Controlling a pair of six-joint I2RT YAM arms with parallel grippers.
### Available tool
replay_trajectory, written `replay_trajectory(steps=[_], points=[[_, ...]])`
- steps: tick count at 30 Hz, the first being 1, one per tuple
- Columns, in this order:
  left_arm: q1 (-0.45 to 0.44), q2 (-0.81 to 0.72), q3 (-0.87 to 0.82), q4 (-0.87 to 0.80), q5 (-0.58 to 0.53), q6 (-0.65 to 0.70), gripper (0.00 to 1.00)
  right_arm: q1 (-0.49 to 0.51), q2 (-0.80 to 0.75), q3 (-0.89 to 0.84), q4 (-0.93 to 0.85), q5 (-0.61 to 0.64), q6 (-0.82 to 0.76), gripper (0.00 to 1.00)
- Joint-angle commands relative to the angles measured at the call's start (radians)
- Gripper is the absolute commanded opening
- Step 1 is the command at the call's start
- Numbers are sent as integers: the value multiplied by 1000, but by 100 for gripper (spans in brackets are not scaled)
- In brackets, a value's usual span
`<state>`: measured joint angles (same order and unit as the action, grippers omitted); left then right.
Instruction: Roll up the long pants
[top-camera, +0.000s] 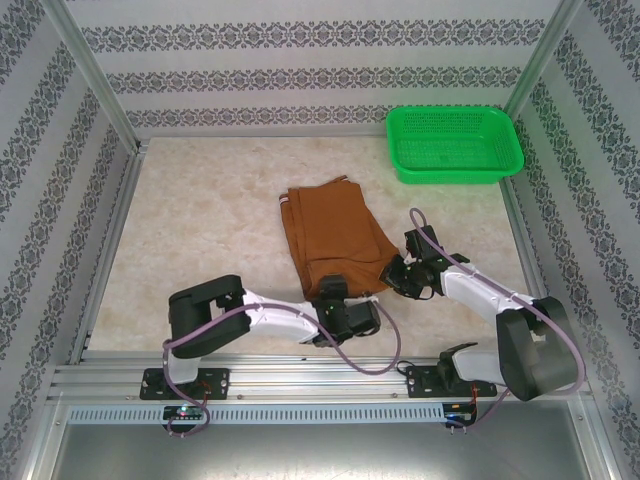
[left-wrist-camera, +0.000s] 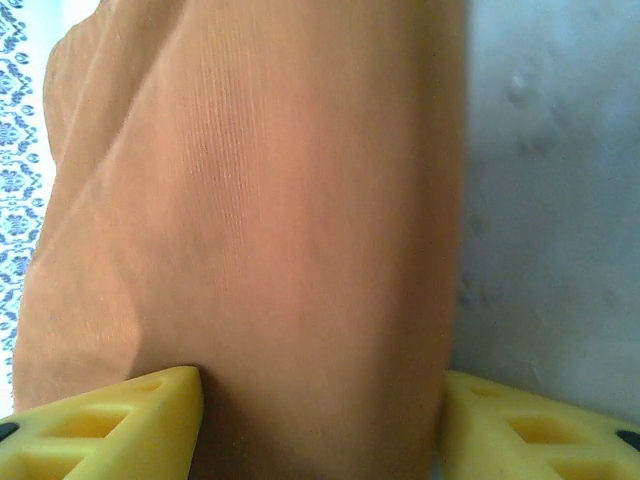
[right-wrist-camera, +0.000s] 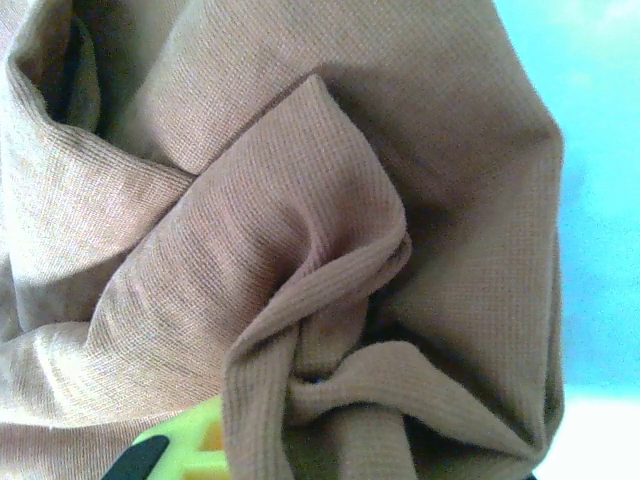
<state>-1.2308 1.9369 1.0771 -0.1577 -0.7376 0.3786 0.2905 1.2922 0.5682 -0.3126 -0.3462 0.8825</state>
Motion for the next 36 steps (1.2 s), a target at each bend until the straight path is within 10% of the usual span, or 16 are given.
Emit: replay_trajectory(steps=[1, 7, 10, 17, 20, 26, 31, 36], points=[[110, 87, 35, 71, 29, 52, 62, 3, 11, -1, -15, -92, -35, 0], [269, 159, 110, -25, 171, 13, 55, 0, 12, -3, -5, -104, -43, 0], [325, 196, 147, -110, 272, -7, 0, -8, 17, 1, -11, -110, -53, 0], [293, 155, 289, -434, 690, -159, 0, -43, 65, 113, -59, -51, -121, 4], [275, 143, 375, -589, 826, -248, 0, -75, 109, 240, -102, -33, -155, 56], [331, 129, 446, -722, 1188, -375, 0, -108, 109, 420, -179, 14, -186, 78], [469, 67, 299, -482, 1725, -562, 0, -121, 83, 451, -231, 17, -190, 79], [564, 14, 75, -41, 1941, -875, 0, -132, 33, 423, -255, -18, -181, 79]])
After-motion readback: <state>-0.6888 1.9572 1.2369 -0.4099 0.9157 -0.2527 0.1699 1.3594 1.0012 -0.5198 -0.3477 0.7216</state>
